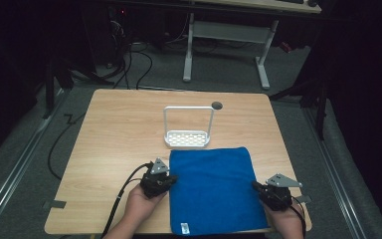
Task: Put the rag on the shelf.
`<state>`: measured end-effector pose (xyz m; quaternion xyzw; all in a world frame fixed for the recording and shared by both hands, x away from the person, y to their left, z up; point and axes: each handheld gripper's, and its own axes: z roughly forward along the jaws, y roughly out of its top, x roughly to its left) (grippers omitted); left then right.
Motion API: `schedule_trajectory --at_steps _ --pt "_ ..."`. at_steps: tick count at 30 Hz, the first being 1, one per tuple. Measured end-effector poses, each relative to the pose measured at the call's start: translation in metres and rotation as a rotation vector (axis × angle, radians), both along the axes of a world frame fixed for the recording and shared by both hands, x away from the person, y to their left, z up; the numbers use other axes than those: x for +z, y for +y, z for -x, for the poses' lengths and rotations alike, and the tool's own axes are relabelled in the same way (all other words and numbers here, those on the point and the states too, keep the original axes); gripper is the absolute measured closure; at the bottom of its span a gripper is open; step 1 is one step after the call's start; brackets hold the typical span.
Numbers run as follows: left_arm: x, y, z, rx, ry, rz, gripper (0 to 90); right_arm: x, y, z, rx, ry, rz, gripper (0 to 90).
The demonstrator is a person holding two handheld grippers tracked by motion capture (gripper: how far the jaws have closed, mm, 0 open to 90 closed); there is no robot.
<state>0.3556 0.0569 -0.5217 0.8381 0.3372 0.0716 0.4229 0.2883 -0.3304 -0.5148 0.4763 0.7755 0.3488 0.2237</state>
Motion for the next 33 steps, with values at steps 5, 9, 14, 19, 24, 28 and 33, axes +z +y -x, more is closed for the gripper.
schedule_trajectory --at_steps 5,9,14,19,24,28,33 --pt "-0.008 -0.018 0.004 -0.052 -0.01 -0.063 87.3 -0.009 0.0 -0.017 -0.012 0.04 0.033 90.0" --pt "-0.008 -0.012 0.004 -0.044 -0.007 -0.052 87.7 -0.01 0.002 -0.018 0.005 0.049 0.029 90.0" --pt "-0.009 0.007 0.003 0.001 0.009 -0.042 88.1 -0.01 0.016 -0.017 0.063 0.051 0.033 90.0" --pt "-0.008 0.032 0.003 0.053 0.036 -0.032 88.2 -0.01 0.035 -0.018 0.132 0.052 0.041 90.0" --pt "-0.008 0.049 0.003 0.085 0.052 -0.027 88.2 -0.011 0.051 -0.021 0.189 0.048 0.04 90.0" --pt "-0.008 0.055 0.005 0.099 0.055 -0.031 88.2 -0.011 0.056 -0.023 0.203 0.052 0.036 90.0" --pt "-0.008 0.058 0.005 0.106 0.056 -0.03 88.1 -0.011 0.057 -0.023 0.214 0.051 0.029 90.0"
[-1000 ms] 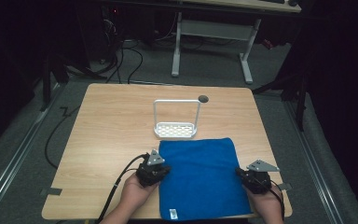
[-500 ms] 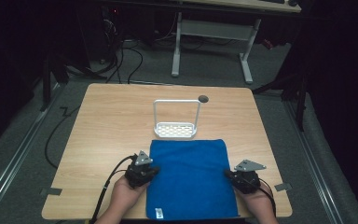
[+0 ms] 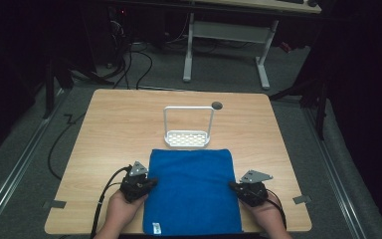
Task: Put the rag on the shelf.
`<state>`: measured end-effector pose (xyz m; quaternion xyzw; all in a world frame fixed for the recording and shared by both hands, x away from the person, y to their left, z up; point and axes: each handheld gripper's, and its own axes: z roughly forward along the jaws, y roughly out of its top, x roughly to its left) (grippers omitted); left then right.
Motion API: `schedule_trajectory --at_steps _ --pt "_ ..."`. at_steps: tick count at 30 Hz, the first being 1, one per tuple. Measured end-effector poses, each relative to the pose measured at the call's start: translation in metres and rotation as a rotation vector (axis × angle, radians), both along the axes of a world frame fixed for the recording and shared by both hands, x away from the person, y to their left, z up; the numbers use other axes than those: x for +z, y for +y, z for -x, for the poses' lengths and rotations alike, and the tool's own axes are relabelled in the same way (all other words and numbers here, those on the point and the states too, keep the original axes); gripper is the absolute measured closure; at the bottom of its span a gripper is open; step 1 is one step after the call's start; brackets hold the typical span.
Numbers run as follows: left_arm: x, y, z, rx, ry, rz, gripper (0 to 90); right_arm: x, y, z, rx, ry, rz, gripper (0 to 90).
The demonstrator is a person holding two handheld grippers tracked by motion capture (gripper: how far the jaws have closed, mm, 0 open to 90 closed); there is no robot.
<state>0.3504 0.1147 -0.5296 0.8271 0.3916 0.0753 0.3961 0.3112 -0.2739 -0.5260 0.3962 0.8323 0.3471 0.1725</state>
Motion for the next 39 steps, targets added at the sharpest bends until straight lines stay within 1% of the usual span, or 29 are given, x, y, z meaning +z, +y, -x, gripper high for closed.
schedule_trajectory --at_steps 10,11,12,13,14,15,16,17,19,20,21,22,23,24,25,26,27,29,30,31,32,33,34,35,36,37,38,39 --pt "0.0 0.001 0.0 0.005 0.0 0.002 88.0 -0.001 -0.001 0.0 0.001 -0.001 -0.007 89.7" --pt "0.001 0.001 0.0 0.002 0.0 -0.005 87.7 0.0 0.0 0.001 0.004 -0.012 0.003 87.6" --pt "0.001 0.001 0.0 0.002 0.0 -0.005 86.6 0.0 0.0 0.001 0.004 -0.012 0.003 87.6" --pt "0.001 -0.001 0.001 -0.007 -0.016 -0.018 86.6 0.0 0.0 0.002 0.001 -0.02 0.013 86.2" --pt "0.002 -0.002 0.002 -0.015 -0.037 -0.032 84.1 0.001 -0.001 0.003 -0.006 -0.031 0.011 84.6" --pt "0.003 -0.004 0.002 -0.015 -0.058 -0.028 82.3 0.002 -0.002 0.003 -0.012 -0.04 0.003 83.4" --pt "0.005 -0.004 0.002 -0.012 -0.071 -0.008 80.9 0.004 -0.004 0.003 -0.02 -0.047 -0.006 81.8" --pt "0.008 -0.004 0.002 -0.003 -0.096 0.009 78.3 0.006 -0.007 0.004 -0.038 -0.074 -0.019 77.6" --pt "0.011 -0.005 0.0 0.01 -0.117 0.016 76.1 0.007 -0.009 0.003 -0.049 -0.099 -0.024 72.9" --pt "0.011 -0.005 0.0 0.01 -0.117 0.016 74.9 0.007 -0.009 0.003 -0.049 -0.099 -0.024 72.9" --pt "0.011 -0.004 -0.003 0.021 -0.119 0.021 73.7 0.007 -0.011 0.003 -0.069 -0.117 -0.032 69.7" --pt "0.011 -0.004 -0.003 0.021 -0.119 0.021 72.6 0.007 -0.011 0.003 -0.069 -0.117 -0.032 69.7" --pt "0.01 -0.003 -0.007 0.041 -0.125 0.02 70.2 0.008 -0.013 0.002 -0.086 -0.133 -0.045 66.9" --pt "0.01 -0.002 -0.01 0.053 -0.132 0.023 69.3 0.008 -0.013 0.002 -0.091 -0.139 -0.046 66.2" --pt "0.01 -0.002 -0.01 0.053 -0.132 0.023 68.5 0.008 -0.013 0.002 -0.091 -0.139 -0.046 66.2" --pt "0.009 0.0 -0.016 0.072 -0.144 0.038 67.3 0.009 -0.015 0.001 -0.108 -0.144 -0.06 64.1" --pt "0.009 0.002 -0.019 0.083 -0.149 0.051 66.6 0.009 -0.015 0.001 -0.122 -0.142 -0.067 62.5" --pt "0.008 0.003 -0.026 0.1 -0.144 0.068 65.7 0.01 -0.015 0.0 -0.134 -0.146 -0.078 62.0" --pt "0.008 0.003 -0.026 0.1 -0.144 0.068 65.1 0.01 -0.015 0.0 -0.134 -0.146 -0.078 62.0" --pt "0.007 0.004 -0.033 0.107 -0.153 0.057 64.8 0.013 -0.012 -0.002 -0.143 -0.153 -0.088 61.5" --pt "0.007 0.004 -0.033 0.107 -0.153 0.057 64.8 0.013 -0.012 -0.002 -0.143 -0.153 -0.088 61.5" --pt "0.006 0.004 -0.04 0.116 -0.162 0.058 64.8 0.015 -0.008 -0.003 -0.144 -0.15 -0.092 59.5" --pt "0.006 0.004 -0.04 0.116 -0.162 0.058 64.9 0.015 -0.008 -0.003 -0.144 -0.15 -0.092 59.5" --pt "0.003 0.004 -0.045 0.136 -0.182 0.073 65.1 0.018 -0.004 -0.005 -0.145 -0.152 -0.09 57.4" --pt "0.003 0.004 -0.045 0.136 -0.182 0.073 65.2 0.018 -0.004 -0.005 -0.145 -0.152 -0.09 57.4" --pt "0.001 0.005 -0.049 0.147 -0.183 0.084 65.3 0.019 -0.001 -0.008 -0.144 -0.157 -0.084 57.3" --pt "0.0 0.004 -0.056 0.152 -0.164 0.055 65.3 0.019 0.0 -0.009 -0.151 -0.156 -0.086 57.0" --pt "0.0 0.002 -0.059 0.152 -0.172 0.043 65.4 0.02 0.001 -0.011 -0.158 -0.156 -0.087 57.0"
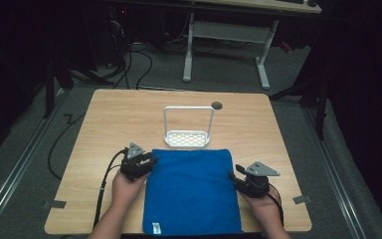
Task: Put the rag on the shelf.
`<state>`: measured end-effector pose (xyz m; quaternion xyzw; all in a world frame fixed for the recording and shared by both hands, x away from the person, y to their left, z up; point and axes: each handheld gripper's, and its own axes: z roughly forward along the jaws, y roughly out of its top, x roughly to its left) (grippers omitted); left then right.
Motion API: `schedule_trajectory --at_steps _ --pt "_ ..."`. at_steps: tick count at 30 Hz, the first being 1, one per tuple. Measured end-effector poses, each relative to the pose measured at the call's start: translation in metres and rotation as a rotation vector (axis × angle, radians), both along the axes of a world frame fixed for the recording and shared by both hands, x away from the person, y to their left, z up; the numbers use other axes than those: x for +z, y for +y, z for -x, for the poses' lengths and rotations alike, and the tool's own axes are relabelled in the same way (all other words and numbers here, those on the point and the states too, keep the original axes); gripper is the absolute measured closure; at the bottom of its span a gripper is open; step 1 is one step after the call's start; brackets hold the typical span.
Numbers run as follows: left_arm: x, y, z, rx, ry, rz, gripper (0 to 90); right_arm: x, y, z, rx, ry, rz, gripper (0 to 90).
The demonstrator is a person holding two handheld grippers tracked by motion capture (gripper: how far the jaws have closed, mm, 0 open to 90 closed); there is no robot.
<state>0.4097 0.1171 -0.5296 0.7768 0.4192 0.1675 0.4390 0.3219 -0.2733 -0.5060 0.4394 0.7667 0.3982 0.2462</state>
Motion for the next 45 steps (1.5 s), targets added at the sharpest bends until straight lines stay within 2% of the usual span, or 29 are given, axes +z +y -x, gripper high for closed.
schedule_trajectory --at_steps 3,4,6,8,9,10,11,12,13,14,15,17,18,19,20,24,30,33,37,38,39,40,41,45 --pt "-0.001 -0.003 -0.006 0.012 -0.006 -0.016 65.7 0.001 0.0 -0.006 -0.007 -0.003 0.001 57.0" --pt "-0.002 -0.005 -0.014 0.027 0.011 -0.021 65.6 0.003 -0.002 -0.015 -0.029 -0.008 -0.016 57.4" --pt "-0.002 -0.005 -0.016 0.031 0.013 -0.021 65.5 0.003 -0.003 -0.018 -0.042 -0.002 -0.021 57.5" --pt "-0.003 -0.002 -0.021 0.05 0.018 0.018 65.4 0.003 -0.003 -0.031 -0.058 0.0 -0.013 59.3" --pt "-0.003 -0.002 -0.021 0.05 0.018 0.018 65.4 0.003 -0.003 -0.031 -0.058 0.0 -0.013 59.3" --pt "-0.003 0.0 -0.023 0.061 0.028 0.033 65.6 0.002 -0.002 -0.04 -0.074 -0.001 -0.024 60.1" --pt "-0.003 0.001 -0.024 0.068 0.036 0.045 65.7 0.002 -0.001 -0.046 -0.076 -0.007 -0.014 60.3" --pt "-0.003 0.001 -0.026 0.063 0.046 0.046 65.7 0.002 -0.001 -0.046 -0.076 -0.007 -0.014 60.3" --pt "-0.003 -0.001 -0.03 0.051 0.065 0.024 66.0 0.002 0.001 -0.055 -0.089 -0.013 -0.005 61.5" --pt "-0.004 -0.004 -0.032 0.037 0.074 -0.004 66.0 0.002 0.001 -0.055 -0.089 -0.013 -0.005 61.5" --pt "-0.004 -0.007 -0.034 0.025 0.073 -0.02 65.9 0.0 0.0 -0.066 -0.107 -0.006 -0.01 62.1" --pt "-0.005 -0.008 -0.035 0.014 0.081 -0.029 65.6 -0.002 0.0 -0.071 -0.117 -0.004 -0.02 62.8" --pt "-0.005 -0.008 -0.034 0.0 0.09 -0.023 64.8 -0.007 -0.003 -0.08 -0.131 0.02 -0.031 63.0" --pt "-0.005 -0.008 -0.034 0.0 0.09 -0.023 63.8 -0.007 -0.003 -0.08 -0.131 0.02 -0.031 63.0" --pt "-0.005 -0.008 -0.033 -0.002 0.095 -0.03 62.8 -0.014 -0.003 -0.087 -0.138 0.046 -0.024 63.0" --pt "-0.006 -0.007 -0.031 0.018 0.098 -0.02 62.1 -0.019 -0.004 -0.095 -0.155 0.075 -0.033 62.4" --pt "-0.006 -0.005 -0.033 0.039 0.108 -0.001 62.4 -0.023 -0.002 -0.097 -0.145 0.096 -0.019 61.7" --pt "-0.006 -0.006 -0.032 0.043 0.101 -0.013 62.3 -0.023 0.0 -0.097 -0.134 0.103 -0.013 60.9" --pt "-0.005 -0.009 -0.03 0.043 0.087 -0.04 62.2 -0.024 0.003 -0.097 -0.124 0.11 0.02 59.4" --pt "-0.005 -0.011 -0.029 0.047 0.075 -0.061 62.6 -0.024 0.005 -0.098 -0.121 0.119 0.034 58.7" --pt "-0.005 -0.011 -0.029 0.047 0.075 -0.061 64.2 -0.024 0.005 -0.098 -0.121 0.119 0.034 58.7" --pt "-0.005 -0.012 -0.029 0.056 0.066 -0.079 64.2 -0.024 0.005 -0.099 -0.123 0.124 0.036 58.4" --pt "-0.005 -0.013 -0.029 0.059 0.064 -0.086 67.9 -0.025 0.006 -0.101 -0.122 0.138 0.045 57.8" --pt "-0.005 -0.014 -0.028 0.059 0.056 -0.098 71.7 -0.025 0.007 -0.102 -0.123 0.137 0.046 58.4"
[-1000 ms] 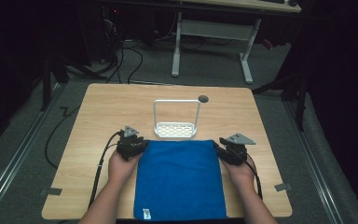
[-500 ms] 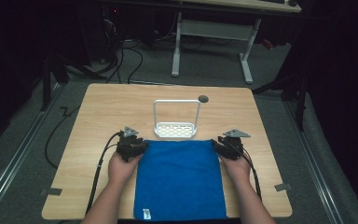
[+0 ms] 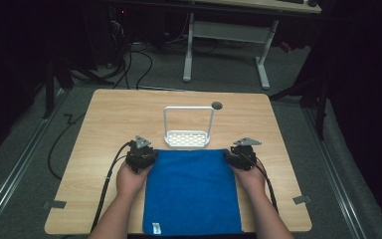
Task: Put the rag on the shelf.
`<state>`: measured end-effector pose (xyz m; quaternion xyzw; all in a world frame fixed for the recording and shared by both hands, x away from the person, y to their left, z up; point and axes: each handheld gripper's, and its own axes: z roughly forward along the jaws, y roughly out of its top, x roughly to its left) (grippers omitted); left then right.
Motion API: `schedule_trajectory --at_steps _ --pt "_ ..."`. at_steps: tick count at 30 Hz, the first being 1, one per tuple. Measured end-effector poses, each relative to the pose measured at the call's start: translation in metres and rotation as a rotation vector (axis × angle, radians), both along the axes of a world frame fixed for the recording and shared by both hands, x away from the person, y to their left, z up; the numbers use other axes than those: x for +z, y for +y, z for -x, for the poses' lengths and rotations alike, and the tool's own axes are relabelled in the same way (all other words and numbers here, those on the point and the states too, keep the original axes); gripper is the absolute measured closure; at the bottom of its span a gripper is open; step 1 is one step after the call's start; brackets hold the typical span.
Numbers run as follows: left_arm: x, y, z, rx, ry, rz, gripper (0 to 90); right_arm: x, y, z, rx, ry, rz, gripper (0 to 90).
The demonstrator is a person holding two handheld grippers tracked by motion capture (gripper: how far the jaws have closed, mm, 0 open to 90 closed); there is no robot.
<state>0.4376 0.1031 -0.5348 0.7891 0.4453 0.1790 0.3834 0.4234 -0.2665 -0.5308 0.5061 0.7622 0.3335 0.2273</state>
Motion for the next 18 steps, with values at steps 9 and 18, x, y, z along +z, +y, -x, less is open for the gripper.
schedule_trajectory --at_steps 9,18 --pt "-0.0001 -0.0038 0.002 -0.049 -0.014 -0.022 84.7 0.0001 0.0055 0.0016 0.044 -0.005 0.001 82.0" --pt "0.0005 -0.0002 0.0028 -0.047 -0.007 -0.002 86.6 0.0013 0.0071 0.0068 0.056 -0.036 -0.017 87.3"
